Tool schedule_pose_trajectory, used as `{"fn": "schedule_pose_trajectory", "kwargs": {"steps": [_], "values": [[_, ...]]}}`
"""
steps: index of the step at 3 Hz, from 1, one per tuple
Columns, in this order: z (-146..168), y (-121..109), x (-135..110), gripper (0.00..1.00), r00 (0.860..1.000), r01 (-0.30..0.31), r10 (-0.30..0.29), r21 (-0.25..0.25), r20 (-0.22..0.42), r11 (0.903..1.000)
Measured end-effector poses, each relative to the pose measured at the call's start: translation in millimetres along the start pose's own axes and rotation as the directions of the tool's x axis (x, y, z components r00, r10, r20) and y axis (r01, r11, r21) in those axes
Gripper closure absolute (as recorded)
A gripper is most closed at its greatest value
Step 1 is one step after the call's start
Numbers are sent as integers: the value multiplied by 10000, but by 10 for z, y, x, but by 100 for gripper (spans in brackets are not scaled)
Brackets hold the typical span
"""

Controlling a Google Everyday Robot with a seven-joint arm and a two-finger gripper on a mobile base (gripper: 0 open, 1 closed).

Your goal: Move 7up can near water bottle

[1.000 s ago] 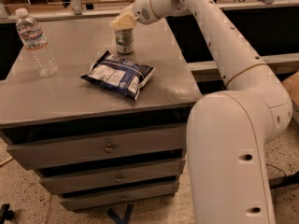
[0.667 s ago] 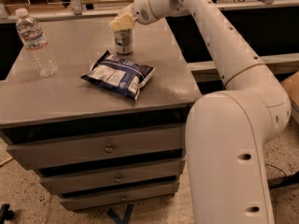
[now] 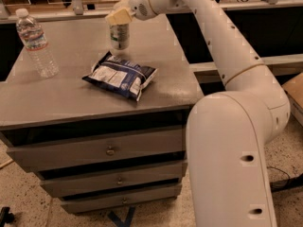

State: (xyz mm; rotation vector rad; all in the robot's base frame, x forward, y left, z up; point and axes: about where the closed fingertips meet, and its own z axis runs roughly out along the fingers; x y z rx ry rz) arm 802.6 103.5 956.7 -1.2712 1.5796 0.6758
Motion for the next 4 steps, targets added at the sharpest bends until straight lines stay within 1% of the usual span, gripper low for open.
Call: {"fn": "schedule_pose_trajectory", "kwargs": {"steps": [1,2,3,4], "values": [[-106,117,-561,100,9900,1012,-1005,-17,994,9949],[-101,217,-914,100,9747,1643,-1605,-115,1555,9863],[222,353,-988,100,9736,1792,-1660,-741,1569,9810],[530,454,-884,100,9821,1552,-1382,-1348,1277,9786]]}}
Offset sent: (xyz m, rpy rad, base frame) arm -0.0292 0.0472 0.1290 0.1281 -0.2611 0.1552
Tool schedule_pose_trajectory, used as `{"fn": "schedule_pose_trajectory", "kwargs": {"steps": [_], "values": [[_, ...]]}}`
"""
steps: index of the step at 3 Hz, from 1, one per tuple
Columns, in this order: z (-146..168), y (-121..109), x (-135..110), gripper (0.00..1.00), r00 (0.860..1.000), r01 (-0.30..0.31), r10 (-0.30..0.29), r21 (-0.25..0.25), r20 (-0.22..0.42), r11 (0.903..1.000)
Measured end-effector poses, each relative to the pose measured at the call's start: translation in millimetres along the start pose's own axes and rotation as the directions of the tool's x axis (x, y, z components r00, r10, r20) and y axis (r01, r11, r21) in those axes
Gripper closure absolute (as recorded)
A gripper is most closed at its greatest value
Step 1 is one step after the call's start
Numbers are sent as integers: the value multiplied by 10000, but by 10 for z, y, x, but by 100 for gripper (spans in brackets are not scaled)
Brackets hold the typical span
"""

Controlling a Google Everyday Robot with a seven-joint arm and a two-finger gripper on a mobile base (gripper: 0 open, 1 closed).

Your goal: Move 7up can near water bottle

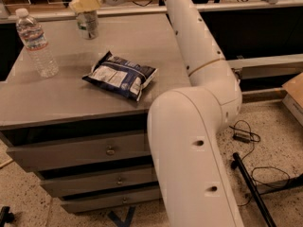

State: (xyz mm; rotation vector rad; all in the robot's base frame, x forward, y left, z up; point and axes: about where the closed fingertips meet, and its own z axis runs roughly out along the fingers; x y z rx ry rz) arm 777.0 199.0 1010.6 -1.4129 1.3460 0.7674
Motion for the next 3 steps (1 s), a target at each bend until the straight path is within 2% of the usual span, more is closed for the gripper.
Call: {"fn": "schedule_pose_trajectory", "kwargs": {"steps": [1,3], "values": [[243,73,164,100,9990,-356,342,-471,-303,9983],[578,216,300,100,9966,-684,634,-1016,-520,9925]]}}
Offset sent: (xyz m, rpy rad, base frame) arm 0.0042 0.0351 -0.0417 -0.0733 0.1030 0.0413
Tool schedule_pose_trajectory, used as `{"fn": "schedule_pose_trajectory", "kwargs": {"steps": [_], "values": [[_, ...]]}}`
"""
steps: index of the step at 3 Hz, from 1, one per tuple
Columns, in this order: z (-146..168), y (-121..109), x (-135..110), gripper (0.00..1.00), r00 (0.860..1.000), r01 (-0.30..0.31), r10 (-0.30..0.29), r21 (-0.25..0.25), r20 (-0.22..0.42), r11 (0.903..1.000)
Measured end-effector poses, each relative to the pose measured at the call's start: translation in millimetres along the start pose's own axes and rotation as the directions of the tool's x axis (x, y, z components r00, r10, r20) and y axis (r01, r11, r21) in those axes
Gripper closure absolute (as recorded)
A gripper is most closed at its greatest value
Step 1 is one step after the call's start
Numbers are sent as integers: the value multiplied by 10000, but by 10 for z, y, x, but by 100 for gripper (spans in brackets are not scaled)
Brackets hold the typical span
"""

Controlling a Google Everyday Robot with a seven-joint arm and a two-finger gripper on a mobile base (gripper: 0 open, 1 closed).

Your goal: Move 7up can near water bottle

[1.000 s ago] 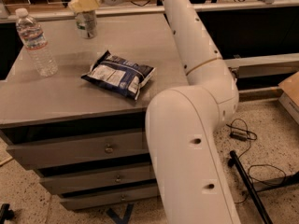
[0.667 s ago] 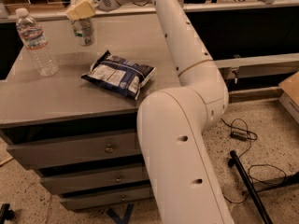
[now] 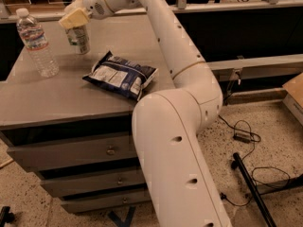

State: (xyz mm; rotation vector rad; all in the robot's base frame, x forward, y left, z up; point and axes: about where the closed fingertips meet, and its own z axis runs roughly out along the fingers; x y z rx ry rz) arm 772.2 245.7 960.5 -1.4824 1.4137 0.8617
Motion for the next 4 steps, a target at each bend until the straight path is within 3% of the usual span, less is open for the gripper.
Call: {"fn": "schedule_pose_trajectory", "kwargs": {"steps": [2,3,4], "values": [[144,3,164,100,9995,241,-240,-77,200,9997],[162,14,187,83,9984,360,-352,-149,450,9992],[201,28,193,59,9984,358,-349,-206,454,9991]]}}
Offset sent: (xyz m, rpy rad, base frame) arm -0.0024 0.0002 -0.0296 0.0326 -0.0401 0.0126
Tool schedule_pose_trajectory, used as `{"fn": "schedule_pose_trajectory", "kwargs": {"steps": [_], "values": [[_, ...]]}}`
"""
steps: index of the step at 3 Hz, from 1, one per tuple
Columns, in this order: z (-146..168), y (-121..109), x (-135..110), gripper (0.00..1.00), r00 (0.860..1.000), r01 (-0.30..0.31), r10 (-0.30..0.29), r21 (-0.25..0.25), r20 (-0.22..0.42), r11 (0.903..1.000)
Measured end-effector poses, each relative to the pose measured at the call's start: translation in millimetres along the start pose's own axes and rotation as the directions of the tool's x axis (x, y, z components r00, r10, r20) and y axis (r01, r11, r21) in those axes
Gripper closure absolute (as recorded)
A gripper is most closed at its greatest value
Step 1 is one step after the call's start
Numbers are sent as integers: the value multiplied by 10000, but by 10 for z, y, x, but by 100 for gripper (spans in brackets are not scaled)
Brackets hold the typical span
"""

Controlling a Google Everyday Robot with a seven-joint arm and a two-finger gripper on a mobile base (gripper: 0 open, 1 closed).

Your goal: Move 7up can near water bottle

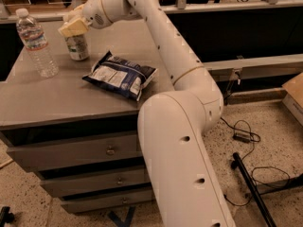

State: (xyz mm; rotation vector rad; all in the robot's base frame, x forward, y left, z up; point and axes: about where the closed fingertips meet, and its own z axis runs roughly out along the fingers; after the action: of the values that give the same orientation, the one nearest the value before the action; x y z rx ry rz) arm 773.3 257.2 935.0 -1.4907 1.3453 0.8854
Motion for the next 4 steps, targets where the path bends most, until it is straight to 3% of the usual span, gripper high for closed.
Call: {"fn": "schedule_pose_trajectory", "kwargs": {"steps": [2,3,4], "values": [[84,31,9,0,10000,-21,21,-108,-34,9999],[3,33,-46,0,9998,53,-52,51,-174,10000],[-343,36,-241,0,9978,349,-311,646,-581,9973]]}}
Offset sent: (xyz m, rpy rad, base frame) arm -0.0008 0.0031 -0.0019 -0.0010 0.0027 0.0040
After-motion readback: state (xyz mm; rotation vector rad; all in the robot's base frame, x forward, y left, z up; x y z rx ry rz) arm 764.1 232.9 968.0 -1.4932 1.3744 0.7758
